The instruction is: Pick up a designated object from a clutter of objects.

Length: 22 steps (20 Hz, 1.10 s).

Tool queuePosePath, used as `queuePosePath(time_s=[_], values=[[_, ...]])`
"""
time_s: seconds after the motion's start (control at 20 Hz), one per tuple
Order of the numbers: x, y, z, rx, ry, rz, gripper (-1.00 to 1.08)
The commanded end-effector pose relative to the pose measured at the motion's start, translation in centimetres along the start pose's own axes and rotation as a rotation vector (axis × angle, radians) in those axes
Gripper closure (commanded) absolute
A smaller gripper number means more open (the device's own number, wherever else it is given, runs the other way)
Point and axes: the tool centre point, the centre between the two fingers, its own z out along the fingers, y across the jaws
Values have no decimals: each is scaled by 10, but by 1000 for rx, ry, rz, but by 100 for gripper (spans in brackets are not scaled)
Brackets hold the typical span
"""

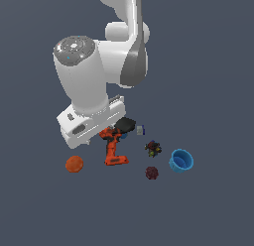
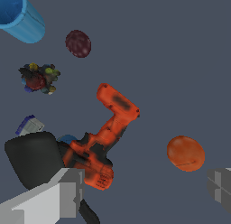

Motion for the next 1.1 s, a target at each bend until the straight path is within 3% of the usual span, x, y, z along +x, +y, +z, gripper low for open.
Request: queuePosePath(time_s=[0.0, 1.05], values=[[-2, 9, 7, -1, 2, -52, -92], [-25, 84, 72, -10, 20, -479, -92]])
